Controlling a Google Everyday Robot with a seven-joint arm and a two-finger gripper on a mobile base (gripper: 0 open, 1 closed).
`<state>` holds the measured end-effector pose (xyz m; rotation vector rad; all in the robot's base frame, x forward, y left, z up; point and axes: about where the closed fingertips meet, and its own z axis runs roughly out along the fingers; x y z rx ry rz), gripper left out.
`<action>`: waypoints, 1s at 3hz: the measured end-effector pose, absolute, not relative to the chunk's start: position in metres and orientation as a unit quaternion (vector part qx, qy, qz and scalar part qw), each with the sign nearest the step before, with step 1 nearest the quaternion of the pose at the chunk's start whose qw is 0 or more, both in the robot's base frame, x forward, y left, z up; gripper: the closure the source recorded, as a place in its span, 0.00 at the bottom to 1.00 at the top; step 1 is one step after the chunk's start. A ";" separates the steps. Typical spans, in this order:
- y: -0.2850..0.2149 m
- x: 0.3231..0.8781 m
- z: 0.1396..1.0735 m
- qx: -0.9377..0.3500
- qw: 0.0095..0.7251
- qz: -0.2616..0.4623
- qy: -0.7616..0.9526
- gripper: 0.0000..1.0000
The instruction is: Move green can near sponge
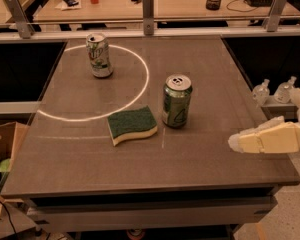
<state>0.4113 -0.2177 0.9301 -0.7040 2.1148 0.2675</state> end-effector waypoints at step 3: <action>-0.173 0.472 0.901 -0.309 0.537 0.275 0.735 0.00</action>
Offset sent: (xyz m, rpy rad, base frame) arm 0.0723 0.0565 -0.0160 0.3955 -0.3705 0.3808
